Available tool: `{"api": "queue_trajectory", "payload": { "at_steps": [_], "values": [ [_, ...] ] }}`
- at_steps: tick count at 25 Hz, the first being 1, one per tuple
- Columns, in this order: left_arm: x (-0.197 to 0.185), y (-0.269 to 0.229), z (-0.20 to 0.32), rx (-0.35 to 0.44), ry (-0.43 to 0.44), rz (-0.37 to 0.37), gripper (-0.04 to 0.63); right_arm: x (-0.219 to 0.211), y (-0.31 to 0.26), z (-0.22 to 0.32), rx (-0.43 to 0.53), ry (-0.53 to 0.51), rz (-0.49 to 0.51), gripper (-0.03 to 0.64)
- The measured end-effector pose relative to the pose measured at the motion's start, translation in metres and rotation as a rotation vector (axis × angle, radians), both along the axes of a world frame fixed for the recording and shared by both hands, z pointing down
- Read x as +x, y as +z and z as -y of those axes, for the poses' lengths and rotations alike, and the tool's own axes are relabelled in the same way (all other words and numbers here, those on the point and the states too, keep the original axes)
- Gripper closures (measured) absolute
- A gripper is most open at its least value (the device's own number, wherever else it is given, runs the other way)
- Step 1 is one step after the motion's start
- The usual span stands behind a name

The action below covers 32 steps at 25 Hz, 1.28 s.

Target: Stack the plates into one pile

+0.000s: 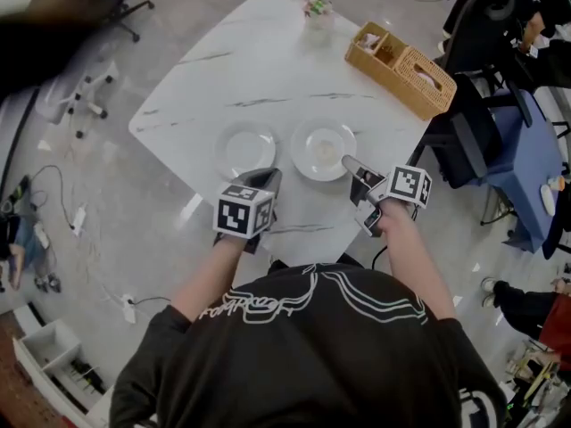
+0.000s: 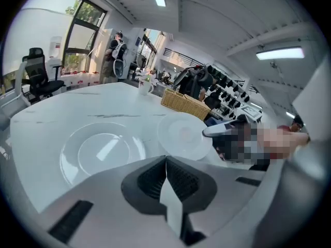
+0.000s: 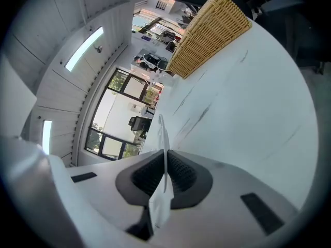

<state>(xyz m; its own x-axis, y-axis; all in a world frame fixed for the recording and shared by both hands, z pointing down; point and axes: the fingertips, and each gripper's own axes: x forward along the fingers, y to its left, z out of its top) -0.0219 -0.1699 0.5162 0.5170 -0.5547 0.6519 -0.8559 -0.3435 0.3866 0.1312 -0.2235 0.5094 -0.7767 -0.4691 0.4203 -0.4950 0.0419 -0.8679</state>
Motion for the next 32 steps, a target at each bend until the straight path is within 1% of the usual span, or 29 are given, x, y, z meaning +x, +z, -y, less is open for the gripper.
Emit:
{"api": "queue_trajectory", "payload": {
  "at_steps": [3,6,9,13,16,19,21,27,32],
  "values": [
    [-0.022,-0.004,-0.01,0.005,-0.057,-0.011,0.572,-0.017,-0.008,0.002,-0.005,-0.02,0.023,0.578],
    [-0.049,-0.007,-0.018,0.007,-0.128,-0.016,0.572,-0.037,-0.017,0.005,0.007,-0.062,0.01,0.578],
    [-0.073,-0.007,-0.029,0.009,-0.193,-0.012,0.572,-0.063,-0.025,0.006,0.022,-0.111,0.03,0.577],
    [-0.1,-0.002,-0.049,-0.004,-0.282,-0.006,0.572,-0.098,-0.026,0.002,0.008,-0.173,0.048,0.577],
    [-0.117,0.0,-0.07,-0.014,-0.338,-0.005,0.572,-0.128,-0.026,-0.006,0.002,-0.229,0.083,0.577],
    [-0.136,0.001,-0.084,-0.017,-0.385,-0.001,0.572,-0.152,-0.021,-0.011,-0.009,-0.27,0.062,0.575],
    [-0.148,0.002,-0.091,-0.022,-0.419,-0.004,0.572,-0.168,-0.016,-0.011,-0.015,-0.292,0.066,0.575],
    [-0.17,0.008,-0.112,-0.045,-0.488,-0.007,0.572,-0.198,-0.001,-0.011,-0.04,-0.324,0.077,0.575],
    [-0.17,0.009,-0.122,-0.057,-0.52,-0.003,0.572,-0.203,0.005,-0.01,-0.038,-0.35,0.07,0.575]
  ]
}}
